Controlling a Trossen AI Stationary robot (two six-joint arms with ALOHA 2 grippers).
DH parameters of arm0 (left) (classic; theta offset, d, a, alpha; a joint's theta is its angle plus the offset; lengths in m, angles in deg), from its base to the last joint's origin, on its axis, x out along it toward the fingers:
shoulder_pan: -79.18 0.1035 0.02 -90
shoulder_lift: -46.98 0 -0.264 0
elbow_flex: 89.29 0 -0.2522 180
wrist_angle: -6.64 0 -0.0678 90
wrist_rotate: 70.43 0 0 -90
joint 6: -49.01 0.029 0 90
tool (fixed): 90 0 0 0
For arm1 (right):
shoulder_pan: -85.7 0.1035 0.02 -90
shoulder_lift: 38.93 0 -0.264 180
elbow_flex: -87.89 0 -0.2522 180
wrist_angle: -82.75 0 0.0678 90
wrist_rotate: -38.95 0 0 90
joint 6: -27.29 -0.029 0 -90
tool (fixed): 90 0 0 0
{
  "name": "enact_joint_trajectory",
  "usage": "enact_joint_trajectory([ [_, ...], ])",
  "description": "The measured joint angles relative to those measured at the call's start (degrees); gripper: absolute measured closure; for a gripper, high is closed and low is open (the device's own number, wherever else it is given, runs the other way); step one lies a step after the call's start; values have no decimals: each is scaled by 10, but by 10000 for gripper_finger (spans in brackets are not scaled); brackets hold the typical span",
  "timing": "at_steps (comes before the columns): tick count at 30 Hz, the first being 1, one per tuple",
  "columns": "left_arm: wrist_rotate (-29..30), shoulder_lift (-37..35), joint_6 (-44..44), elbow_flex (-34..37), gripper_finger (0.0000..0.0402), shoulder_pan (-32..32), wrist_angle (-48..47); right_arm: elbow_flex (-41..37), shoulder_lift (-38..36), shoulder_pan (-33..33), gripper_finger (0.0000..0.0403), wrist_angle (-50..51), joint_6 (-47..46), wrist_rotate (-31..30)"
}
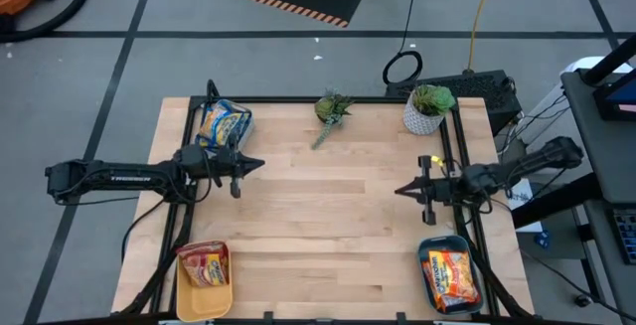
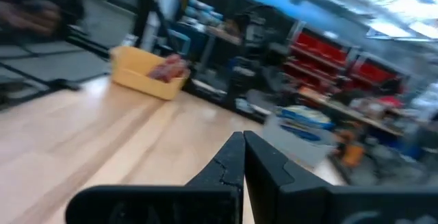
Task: Sort Maruchan noodles
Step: Return to Home Position
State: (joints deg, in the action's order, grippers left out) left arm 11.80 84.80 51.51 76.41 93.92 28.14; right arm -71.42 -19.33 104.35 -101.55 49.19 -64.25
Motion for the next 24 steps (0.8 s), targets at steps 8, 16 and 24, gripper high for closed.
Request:
enact_joint_trajectory([
  [8, 3, 0, 20, 0, 400, 1, 15, -57, 0, -32, 403, -24, -105, 117],
  [16, 3, 0, 17, 0, 400, 3, 18, -59, -11, -65, 403, -22, -108, 90],
  [24, 3, 0, 17, 0, 389, 3, 18, -59, -59, -110, 403, 55, -115, 133],
])
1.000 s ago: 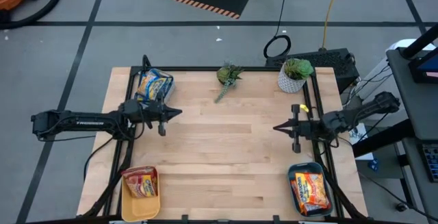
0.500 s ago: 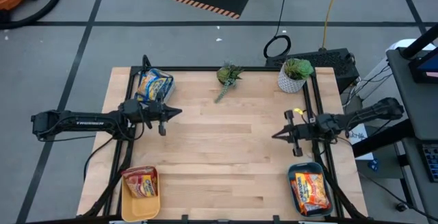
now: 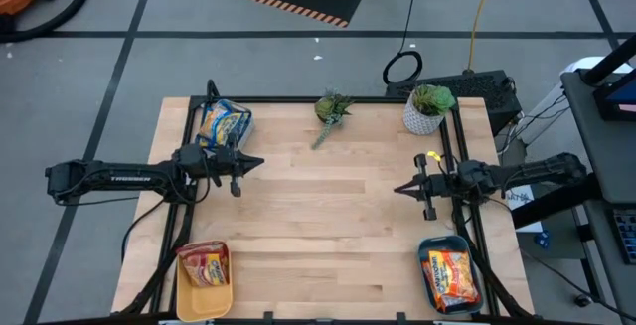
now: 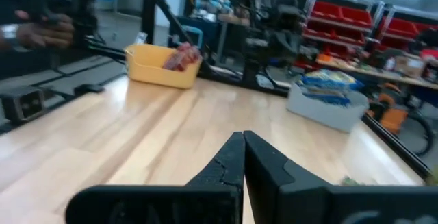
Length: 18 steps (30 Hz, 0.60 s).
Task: Sort Maruchan noodles
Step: Return to Home Position
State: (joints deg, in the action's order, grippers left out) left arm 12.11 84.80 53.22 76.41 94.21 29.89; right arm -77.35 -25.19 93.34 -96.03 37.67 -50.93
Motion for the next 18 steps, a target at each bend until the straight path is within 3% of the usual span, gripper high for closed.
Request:
enact_joint_trajectory([
  [5, 0, 0, 1, 0, 387, 0, 0, 0, -46, -33, 403, 39, -7, 3],
  [10, 0, 0, 1, 0, 386, 0, -8, -1, -92, -47, 403, 67, -6, 46],
  [18, 0, 0, 0, 0, 385, 0, -16, -1, -136, -71, 403, 103, -4, 45],
])
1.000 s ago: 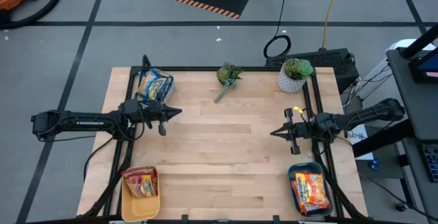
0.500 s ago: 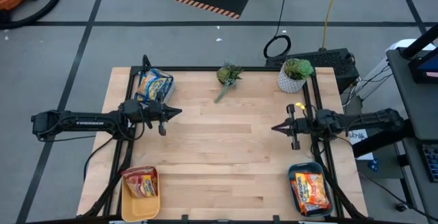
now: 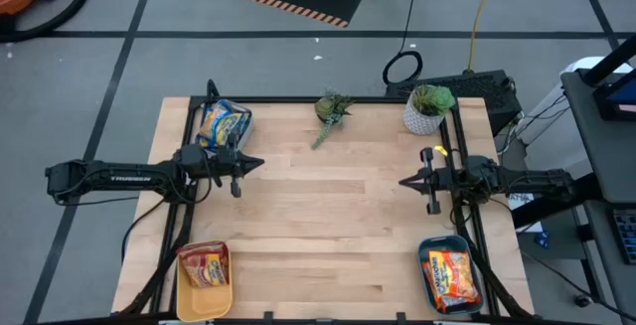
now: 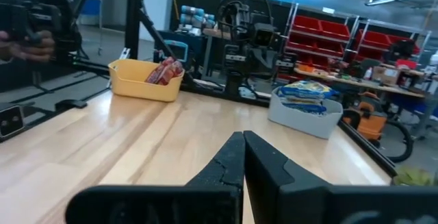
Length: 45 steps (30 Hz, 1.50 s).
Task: Sort Maruchan noodles
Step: Return to Home Position
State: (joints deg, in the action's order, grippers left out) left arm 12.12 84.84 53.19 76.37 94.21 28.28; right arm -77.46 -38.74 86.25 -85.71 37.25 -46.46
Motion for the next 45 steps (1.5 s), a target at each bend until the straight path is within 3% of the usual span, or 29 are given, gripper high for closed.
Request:
enact_joint_trajectory([
  [13, 0, 0, -8, 0, 385, 0, -2, 0, 1, -39, 403, 5, 1, -1],
  [18, -28, -27, 3, 0, 385, 0, -10, 0, 2, -40, 403, 6, 3, -1],
  [36, -56, -236, -37, 0, 385, -3, -282, 0, 2, -39, 403, -2, 1, 0],
  [41, -54, -281, -60, 0, 397, -39, -327, 0, 2, -39, 403, -3, -5, 0],
  [45, -10, -295, -63, 0, 398, -94, -336, 0, 2, -39, 403, -3, -4, 0],
])
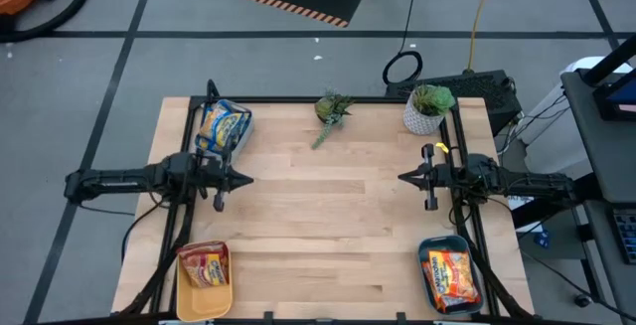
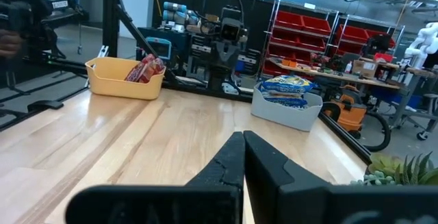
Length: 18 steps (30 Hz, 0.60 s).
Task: Sort Maruchan noodles
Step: Return to Home Position
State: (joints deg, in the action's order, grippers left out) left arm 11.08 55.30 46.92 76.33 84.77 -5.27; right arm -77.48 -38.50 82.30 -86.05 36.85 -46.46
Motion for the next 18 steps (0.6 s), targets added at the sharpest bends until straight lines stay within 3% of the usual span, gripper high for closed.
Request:
enact_joint_trajectory([
  [6, 85, -2, 3, 0, 399, -90, -11, 0, 0, 0, 403, -1, 1, 0],
  [12, 99, -2, -1, 0, 400, -124, -10, 0, 0, 0, 403, -1, 1, 0],
  [18, 99, -47, 34, 0, 400, -136, -11, 0, 0, 0, 403, -2, 1, 0],
])
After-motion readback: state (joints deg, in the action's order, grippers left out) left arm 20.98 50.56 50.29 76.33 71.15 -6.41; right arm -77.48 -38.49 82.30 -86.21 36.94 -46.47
